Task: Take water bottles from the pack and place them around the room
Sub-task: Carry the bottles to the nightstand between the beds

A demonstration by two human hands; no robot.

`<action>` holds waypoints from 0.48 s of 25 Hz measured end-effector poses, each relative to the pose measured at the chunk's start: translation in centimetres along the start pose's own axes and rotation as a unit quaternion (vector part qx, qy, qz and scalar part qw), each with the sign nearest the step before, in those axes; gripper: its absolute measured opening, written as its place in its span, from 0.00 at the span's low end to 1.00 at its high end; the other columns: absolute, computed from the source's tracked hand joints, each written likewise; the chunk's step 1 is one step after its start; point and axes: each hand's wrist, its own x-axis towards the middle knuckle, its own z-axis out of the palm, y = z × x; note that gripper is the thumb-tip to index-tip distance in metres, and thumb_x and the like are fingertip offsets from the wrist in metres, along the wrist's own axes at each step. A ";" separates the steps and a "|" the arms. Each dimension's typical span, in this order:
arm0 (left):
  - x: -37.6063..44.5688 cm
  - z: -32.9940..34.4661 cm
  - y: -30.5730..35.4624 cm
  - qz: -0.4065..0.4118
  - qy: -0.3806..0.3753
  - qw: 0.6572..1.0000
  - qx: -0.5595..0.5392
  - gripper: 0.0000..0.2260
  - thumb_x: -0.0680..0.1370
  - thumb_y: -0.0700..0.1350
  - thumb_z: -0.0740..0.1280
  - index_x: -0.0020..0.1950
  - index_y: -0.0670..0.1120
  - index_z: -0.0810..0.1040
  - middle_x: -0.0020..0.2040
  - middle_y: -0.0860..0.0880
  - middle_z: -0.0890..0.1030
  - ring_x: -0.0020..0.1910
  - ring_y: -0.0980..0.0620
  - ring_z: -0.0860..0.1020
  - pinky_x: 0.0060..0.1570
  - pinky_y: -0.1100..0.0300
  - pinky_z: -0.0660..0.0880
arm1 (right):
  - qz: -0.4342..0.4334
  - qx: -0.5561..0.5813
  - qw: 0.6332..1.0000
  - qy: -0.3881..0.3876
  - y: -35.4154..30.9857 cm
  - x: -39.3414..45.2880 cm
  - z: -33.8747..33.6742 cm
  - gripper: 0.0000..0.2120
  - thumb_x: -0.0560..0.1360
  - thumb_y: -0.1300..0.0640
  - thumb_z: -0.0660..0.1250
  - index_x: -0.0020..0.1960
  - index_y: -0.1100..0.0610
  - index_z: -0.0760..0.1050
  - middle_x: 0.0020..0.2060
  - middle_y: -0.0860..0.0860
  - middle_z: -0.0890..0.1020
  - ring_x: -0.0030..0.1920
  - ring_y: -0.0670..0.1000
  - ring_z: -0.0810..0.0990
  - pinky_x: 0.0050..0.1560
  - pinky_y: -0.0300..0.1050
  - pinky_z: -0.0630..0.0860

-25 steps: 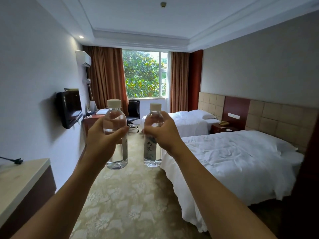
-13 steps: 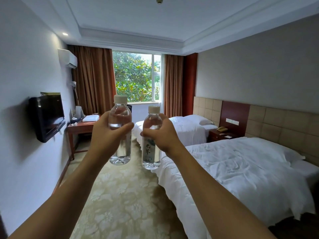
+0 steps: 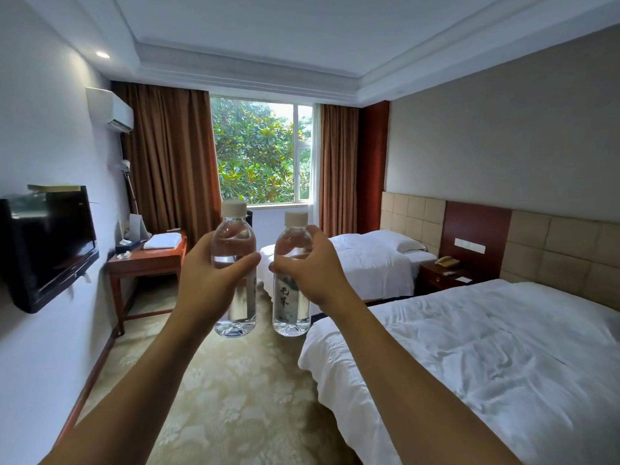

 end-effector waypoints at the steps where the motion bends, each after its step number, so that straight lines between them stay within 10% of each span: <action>1: 1.9 0.7 -2.3 0.001 -0.004 1.000 0.004 0.15 0.67 0.48 0.76 0.52 0.55 0.81 0.47 0.50 0.85 0.45 0.54 0.84 0.42 0.57 0.80 | -0.007 0.000 1.000 -0.002 1.9 2.5 0.5 0.21 0.63 0.57 0.78 0.54 0.53 0.76 0.46 0.46 0.83 0.46 0.41 0.80 0.42 0.33 0.73; 12: 23.6 2.3 -22.3 -0.008 0.028 0.999 0.019 0.14 0.71 0.43 0.78 0.52 0.56 0.81 0.46 0.53 0.85 0.44 0.56 0.84 0.38 0.63 0.80 | 0.013 0.002 0.999 -0.034 16.5 28.5 8.6 0.20 0.65 0.58 0.76 0.56 0.52 0.76 0.47 0.45 0.82 0.47 0.43 0.80 0.44 0.40 0.73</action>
